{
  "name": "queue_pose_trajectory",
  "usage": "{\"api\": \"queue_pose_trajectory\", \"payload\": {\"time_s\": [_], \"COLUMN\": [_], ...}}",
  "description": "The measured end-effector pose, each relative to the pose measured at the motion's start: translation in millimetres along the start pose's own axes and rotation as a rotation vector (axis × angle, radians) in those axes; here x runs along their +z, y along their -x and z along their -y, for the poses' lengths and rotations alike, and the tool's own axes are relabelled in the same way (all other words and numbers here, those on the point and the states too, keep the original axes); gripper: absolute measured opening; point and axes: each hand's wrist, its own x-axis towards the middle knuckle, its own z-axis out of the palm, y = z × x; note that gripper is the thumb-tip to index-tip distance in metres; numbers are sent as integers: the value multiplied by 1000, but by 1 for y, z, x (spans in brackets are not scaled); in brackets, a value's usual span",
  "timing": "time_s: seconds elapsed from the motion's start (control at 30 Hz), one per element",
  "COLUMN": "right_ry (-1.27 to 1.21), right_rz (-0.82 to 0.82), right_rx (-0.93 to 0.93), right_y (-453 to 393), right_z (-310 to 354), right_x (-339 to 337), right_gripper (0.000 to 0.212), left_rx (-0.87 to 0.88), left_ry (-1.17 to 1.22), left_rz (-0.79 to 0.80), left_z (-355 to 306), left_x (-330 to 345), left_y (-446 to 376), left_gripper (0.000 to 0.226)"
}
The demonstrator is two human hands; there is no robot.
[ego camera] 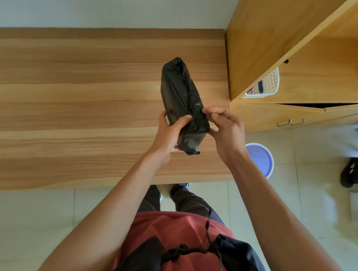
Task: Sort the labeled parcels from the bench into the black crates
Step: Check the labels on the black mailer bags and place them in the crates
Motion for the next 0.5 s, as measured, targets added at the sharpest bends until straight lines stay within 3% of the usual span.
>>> {"api": "queue_pose_trajectory", "payload": {"time_s": [0.1,0.17,0.23,0.33,0.5], "right_ry": [-15,133,258,214,122], "right_rz": [-72,-80,-2,142,178], "right_rx": [35,94,180,289,252], "right_y": [-2,-6,-5,1,5], "right_z": [-3,-13,-19,-17,-12], "right_x": [2,1,6,21,37], "right_gripper": [15,23,37,36,35], "left_rx": [64,109,146,193,302], "left_ry": [21,57,87,85,-41], "left_rz": [12,13,22,55,75], "left_z": [-5,-8,-12,-18,-28], "left_x": [-12,-19,-26,-34,-43], "left_y": [6,12,17,23,27], "left_gripper": [64,61,60,58,46]}}
